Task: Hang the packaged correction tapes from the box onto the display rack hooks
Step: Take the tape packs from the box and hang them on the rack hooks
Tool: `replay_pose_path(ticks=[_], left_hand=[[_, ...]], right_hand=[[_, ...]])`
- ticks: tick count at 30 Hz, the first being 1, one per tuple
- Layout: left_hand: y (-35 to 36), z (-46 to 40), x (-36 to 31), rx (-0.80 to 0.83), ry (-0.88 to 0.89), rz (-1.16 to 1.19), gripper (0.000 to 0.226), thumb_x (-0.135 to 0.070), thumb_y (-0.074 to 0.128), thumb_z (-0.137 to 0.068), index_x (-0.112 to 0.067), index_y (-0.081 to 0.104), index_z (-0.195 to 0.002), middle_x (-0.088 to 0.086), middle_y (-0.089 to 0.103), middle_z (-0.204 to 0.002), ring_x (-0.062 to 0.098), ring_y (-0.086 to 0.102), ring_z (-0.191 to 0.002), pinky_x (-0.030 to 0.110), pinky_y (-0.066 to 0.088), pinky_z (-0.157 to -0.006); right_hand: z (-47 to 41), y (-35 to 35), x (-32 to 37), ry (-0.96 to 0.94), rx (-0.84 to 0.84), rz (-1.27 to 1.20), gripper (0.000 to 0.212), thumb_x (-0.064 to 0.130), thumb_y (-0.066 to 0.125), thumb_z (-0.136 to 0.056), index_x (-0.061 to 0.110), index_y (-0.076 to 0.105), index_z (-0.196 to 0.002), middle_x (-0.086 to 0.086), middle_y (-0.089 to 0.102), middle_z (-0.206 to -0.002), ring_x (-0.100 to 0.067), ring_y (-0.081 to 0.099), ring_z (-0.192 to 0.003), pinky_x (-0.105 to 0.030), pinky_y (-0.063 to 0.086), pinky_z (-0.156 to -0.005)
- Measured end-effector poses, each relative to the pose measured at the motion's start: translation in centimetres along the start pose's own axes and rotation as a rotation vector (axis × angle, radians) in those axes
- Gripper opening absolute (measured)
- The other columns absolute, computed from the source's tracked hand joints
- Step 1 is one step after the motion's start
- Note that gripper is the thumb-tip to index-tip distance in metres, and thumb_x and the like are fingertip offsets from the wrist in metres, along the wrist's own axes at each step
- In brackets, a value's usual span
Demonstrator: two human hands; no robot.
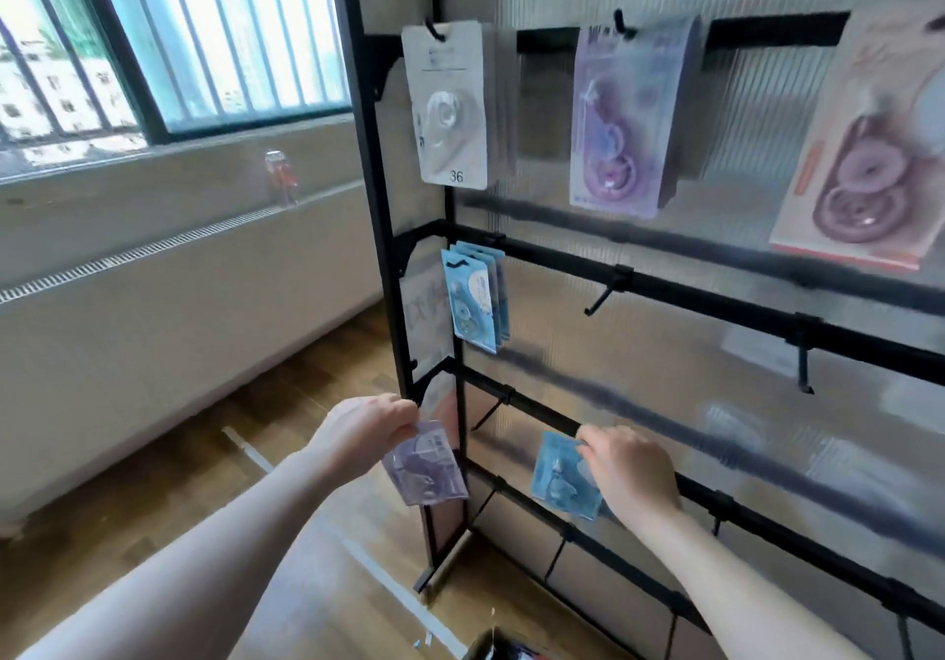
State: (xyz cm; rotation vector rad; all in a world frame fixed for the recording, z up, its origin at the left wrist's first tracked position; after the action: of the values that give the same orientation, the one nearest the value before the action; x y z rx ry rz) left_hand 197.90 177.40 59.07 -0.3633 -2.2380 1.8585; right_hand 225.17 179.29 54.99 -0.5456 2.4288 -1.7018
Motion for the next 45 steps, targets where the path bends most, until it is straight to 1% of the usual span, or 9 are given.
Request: replay_pose_path(ticks=[2,4,10,21,24,26,29,37,45], left_hand=[[-2.1,0.3,0.5,-0.037,-0.020,0.001,0.021,-0.029,0.049,-0.096,-0.015,0.064,-0.093,0.000,0.063,-0.090,0.019,0.060,-0.076,0.023,0.039,-0.058],[-4.0,0.6,0.8,-0.094,-0.017,0.010,0.018,-0.026,0.055,-0.093,-0.013,0.066,-0.088,0.002,0.064,-0.085,0.018,0.059,-0.069,0.019,0.034,-0.054],[-7.7,0.4,1.9,-0.171,-0.015,0.039,0.018,-0.029,0.055,-0.093,-0.015,0.066,-0.092,-0.004,0.063,-0.088,0.004,0.044,-0.068,0.005,0.021,-0.051],[-9.4,-2.9,8.8,-0.186,0.030,0.038,0.018,-0.037,0.052,-0.093,-0.022,0.061,-0.089,-0.009,0.062,-0.088,0.017,0.057,-0.073,0.009,0.027,-0.055],[-9.2,-4.3,10.2,-0.178,0.060,0.045,0.019,-0.040,0.051,-0.091,-0.024,0.061,-0.088,-0.009,0.062,-0.088,0.018,0.057,-0.073,0.019,0.037,-0.056],[-9.1,-5.1,10.9,-0.189,0.078,0.044,0.027,-0.045,0.044,-0.089,-0.023,0.061,-0.086,-0.008,0.063,-0.085,0.018,0.057,-0.071,0.025,0.040,-0.058],[-8.9,-6.2,11.7,-0.202,0.114,0.052,0.034,-0.048,0.041,-0.087,-0.021,0.062,-0.084,-0.006,0.063,-0.081,0.019,0.056,-0.067,0.021,0.034,-0.052],[-8.4,-8.3,12.8,-0.119,0.102,0.071,0.019,-0.037,0.052,-0.093,-0.020,0.061,-0.094,-0.006,0.064,-0.092,0.020,0.056,-0.080,0.027,0.038,-0.064],[-7.3,-9.2,13.7,-0.076,0.131,0.069,0.019,-0.038,0.052,-0.093,-0.022,0.060,-0.093,-0.007,0.064,-0.092,0.019,0.057,-0.080,0.028,0.040,-0.066]], right_hand=[[-1.2,-1.4,0.8,-0.003,0.002,-0.025,0.015,0.017,0.076,-0.076,0.016,0.062,-0.069,0.001,0.063,-0.059,-0.017,0.061,-0.053,-0.026,0.042,-0.039],[-2.2,-2.5,1.4,-0.013,0.006,-0.043,0.011,0.020,0.058,-0.090,0.015,0.062,-0.082,-0.001,0.066,-0.073,-0.019,0.063,-0.068,-0.028,0.041,-0.051],[-5.8,-4.9,4.2,-0.081,-0.002,-0.078,0.019,0.023,0.042,-0.097,0.017,0.059,-0.096,-0.001,0.066,-0.090,-0.019,0.060,-0.084,-0.027,0.035,-0.060],[-14.8,-7.2,9.4,-0.083,-0.079,-0.081,0.019,0.023,0.044,-0.097,0.013,0.060,-0.099,-0.004,0.066,-0.093,-0.023,0.060,-0.085,-0.028,0.039,-0.061],[-16.7,-7.0,10.3,-0.079,-0.101,-0.093,0.018,0.024,0.044,-0.096,0.014,0.060,-0.100,-0.004,0.066,-0.091,-0.023,0.061,-0.083,-0.030,0.044,-0.062],[-17.9,-6.8,10.6,-0.067,-0.106,-0.086,0.020,0.025,0.044,-0.096,0.014,0.060,-0.097,-0.004,0.066,-0.091,-0.023,0.060,-0.082,-0.028,0.039,-0.059],[-19.3,-6.5,11.3,-0.049,-0.108,-0.087,0.020,0.024,0.043,-0.097,0.011,0.060,-0.095,-0.007,0.065,-0.092,-0.025,0.060,-0.087,-0.029,0.034,-0.060],[-21.7,-6.0,12.1,-0.047,-0.127,-0.055,0.023,0.011,0.048,-0.089,0.014,0.063,-0.106,-0.005,0.068,-0.095,-0.023,0.060,-0.088,-0.034,0.050,-0.069],[-22.6,-6.0,12.5,-0.087,-0.123,-0.016,0.025,0.003,0.047,-0.088,0.016,0.064,-0.101,-0.004,0.059,-0.081,-0.023,0.053,-0.080,-0.027,0.023,-0.052]])
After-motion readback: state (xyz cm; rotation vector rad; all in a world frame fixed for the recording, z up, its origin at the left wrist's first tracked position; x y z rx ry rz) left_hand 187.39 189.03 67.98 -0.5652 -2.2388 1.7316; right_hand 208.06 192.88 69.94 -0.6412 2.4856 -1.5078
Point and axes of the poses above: each hand's wrist, its own z-axis away from the middle knuckle, its own y-axis out of the palm, x = y × z, the point moved 4 cm from there along -z, towards the middle knuckle
